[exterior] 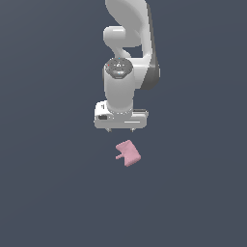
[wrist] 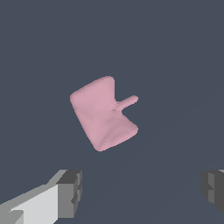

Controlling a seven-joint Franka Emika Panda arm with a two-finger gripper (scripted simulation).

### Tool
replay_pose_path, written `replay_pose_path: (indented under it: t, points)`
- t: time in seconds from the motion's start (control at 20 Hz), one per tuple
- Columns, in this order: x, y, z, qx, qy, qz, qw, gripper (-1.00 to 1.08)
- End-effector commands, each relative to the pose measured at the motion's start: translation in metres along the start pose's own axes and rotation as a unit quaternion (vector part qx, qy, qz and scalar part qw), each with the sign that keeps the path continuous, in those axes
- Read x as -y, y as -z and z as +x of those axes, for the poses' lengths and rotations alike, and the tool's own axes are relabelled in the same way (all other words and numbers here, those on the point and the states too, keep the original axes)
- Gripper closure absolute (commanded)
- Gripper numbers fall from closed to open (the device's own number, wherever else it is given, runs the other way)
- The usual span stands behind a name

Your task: Pick up the object and move it to a goal position.

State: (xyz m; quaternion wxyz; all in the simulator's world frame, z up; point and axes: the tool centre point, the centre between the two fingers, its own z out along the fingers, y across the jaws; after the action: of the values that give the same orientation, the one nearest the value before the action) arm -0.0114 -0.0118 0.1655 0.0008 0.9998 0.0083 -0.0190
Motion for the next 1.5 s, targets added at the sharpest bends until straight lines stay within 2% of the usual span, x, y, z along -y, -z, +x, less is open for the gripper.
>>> replay_pose_path:
  t: [0.0, 0.8, 1.2, 1.45]
  points:
    - [0.000, 0.000, 0.000, 0.000, 0.000, 0.000, 1.0000, -0.20]
    - [0.004, 0.002, 0.002, -0.002, -0.007, 0.006, 1.0000, -0.20]
    - [0.002, -0.009, 0.011, -0.002, -0.062, 0.014, 0.9979, -0.20]
    - [0.000, -0.021, 0.019, -0.001, -0.122, 0.022, 0.9922, -0.20]
